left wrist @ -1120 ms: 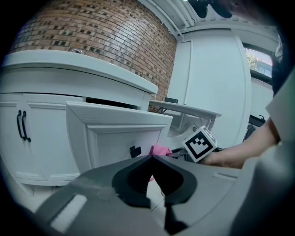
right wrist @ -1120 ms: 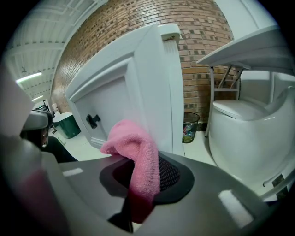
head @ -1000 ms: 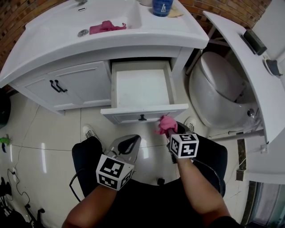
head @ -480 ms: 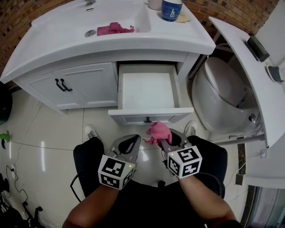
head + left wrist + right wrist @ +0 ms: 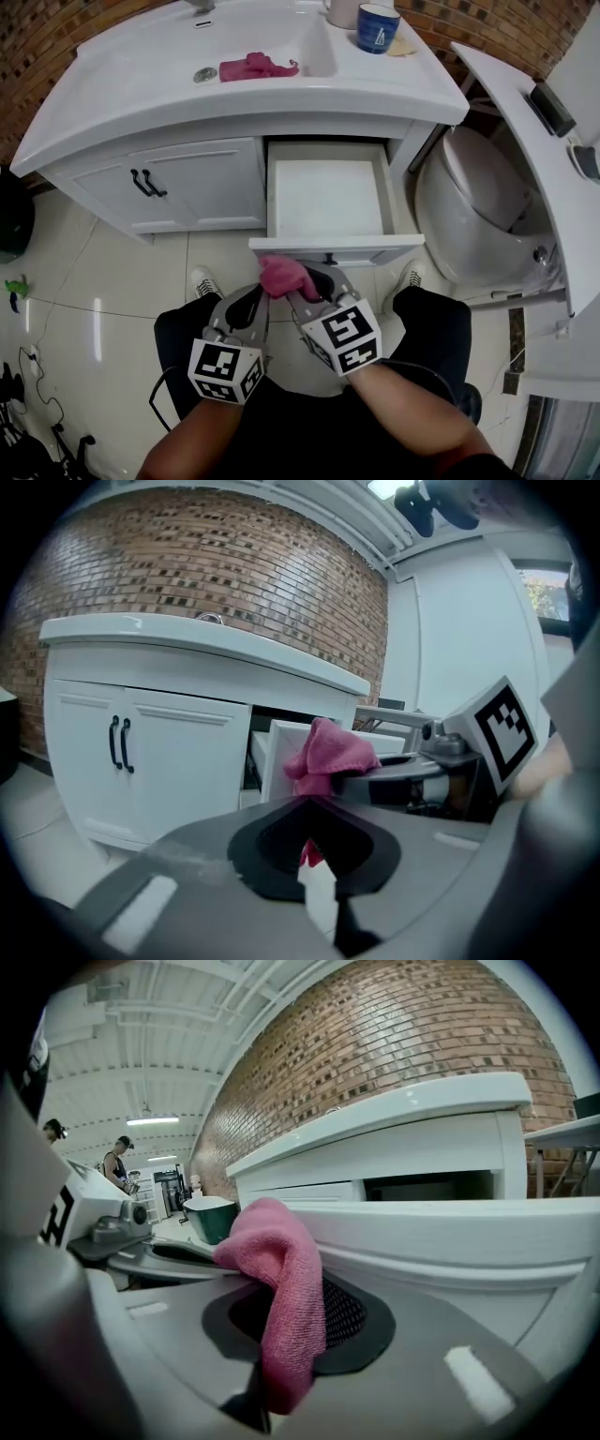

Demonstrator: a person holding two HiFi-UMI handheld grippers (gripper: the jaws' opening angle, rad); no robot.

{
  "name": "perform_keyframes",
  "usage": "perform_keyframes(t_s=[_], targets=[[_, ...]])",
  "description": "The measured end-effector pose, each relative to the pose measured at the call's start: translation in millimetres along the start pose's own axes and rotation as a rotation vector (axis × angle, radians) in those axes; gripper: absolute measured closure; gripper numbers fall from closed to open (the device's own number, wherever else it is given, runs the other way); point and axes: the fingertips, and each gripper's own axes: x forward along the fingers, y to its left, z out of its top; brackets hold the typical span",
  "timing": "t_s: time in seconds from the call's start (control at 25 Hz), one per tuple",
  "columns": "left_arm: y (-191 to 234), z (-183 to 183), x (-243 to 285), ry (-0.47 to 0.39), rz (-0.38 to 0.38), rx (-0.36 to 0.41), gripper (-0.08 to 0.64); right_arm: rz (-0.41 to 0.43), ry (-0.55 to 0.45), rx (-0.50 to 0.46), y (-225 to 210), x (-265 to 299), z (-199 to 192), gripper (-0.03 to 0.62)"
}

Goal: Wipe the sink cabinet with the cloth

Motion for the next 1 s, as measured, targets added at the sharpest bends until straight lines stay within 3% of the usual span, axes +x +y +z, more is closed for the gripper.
perform_keyframes(t_s=[0.4,1.0], targets=[[17.4,-6.0,-15.1,0.021,-0.024,-0.018,0.554,-0.046,-0.017,-0.014,4.6,22.9,4.4,0.511],[-15.8,-1.5,1.7,0.029,-0.109,-0.001,0.554,-0.127,-0.022,0.051,-39.2,-11.2,-1.6,0.512]])
